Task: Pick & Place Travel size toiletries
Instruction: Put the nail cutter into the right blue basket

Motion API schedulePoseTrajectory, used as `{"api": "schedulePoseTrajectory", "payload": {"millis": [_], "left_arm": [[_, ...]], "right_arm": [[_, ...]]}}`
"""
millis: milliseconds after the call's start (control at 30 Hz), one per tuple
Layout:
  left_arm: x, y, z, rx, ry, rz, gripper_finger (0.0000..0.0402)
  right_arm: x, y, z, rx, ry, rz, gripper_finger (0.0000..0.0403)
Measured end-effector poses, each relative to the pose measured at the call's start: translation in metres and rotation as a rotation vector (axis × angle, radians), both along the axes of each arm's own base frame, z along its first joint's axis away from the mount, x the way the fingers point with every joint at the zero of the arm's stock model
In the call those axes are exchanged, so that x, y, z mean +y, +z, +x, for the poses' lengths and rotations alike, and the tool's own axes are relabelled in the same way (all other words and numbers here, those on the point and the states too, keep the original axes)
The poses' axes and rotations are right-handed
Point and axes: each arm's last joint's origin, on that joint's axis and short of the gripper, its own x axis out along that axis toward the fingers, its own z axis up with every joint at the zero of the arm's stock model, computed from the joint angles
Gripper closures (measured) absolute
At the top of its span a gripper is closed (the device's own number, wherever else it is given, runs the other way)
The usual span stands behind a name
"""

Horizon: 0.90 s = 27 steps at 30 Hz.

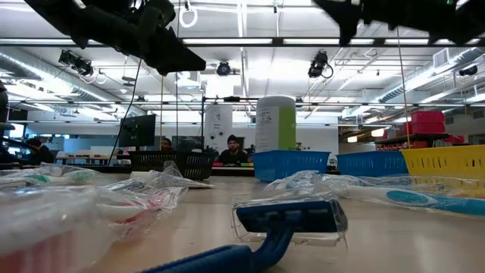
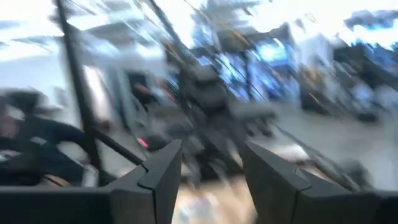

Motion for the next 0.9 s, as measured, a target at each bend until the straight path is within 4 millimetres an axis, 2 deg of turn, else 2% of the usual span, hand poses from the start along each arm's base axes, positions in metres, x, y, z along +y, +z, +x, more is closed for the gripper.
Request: {"api": "schedulePoseTrajectory", "payload": {"millis": [67,133,267,333,433,533,633,767,900], "left_arm": [[0.0,-0.001,0.0,0.009,-0.003,0.011,0.0305],[0.0,-0.001,0.0,0.009,-0.004,0.015,0.0305],[0.0,-0.001,0.0,0.01,-0.004,0.015,0.0305],[0.0,-0.001,0.0,0.011,-0.003,0.01,0.0305],[0.0,-0.001,0.0,0.008,0.0,-0.002,0.0305],[0.0,-0.001,0.0,0.008,0.0,-0.001,0.0305],[0.0,-0.001,0.0,0.009,0.0,-0.002,0.0305],[0.0,-0.001,0.0,0.01,0.0,-0.003,0.0305],[0.0,-0.001,0.0,0.009,0.0,-0.002,0.0305]], "right_arm": [[0.01,0.017,0.008,-0.002,0.036,-0.049,0.0221],[0.018,0.029,0.019,0.092,0.027,-0.077,0.0215],[0.028,0.045,0.046,0.434,-0.099,-0.039,0.0208],[0.032,0.042,0.055,0.633,-0.133,0.027,0.0206],[0.042,0.022,0.064,0.921,-0.131,0.172,0.0207],[0.055,-0.01,0.068,1.179,-0.105,0.294,0.0211],[0.07,-0.041,0.07,1.393,-0.12,0.326,0.0213],[0.081,-0.075,0.073,1.601,-0.131,0.339,0.0206],[0.085,-0.103,0.08,1.721,-0.123,0.369,0.0198]]}}
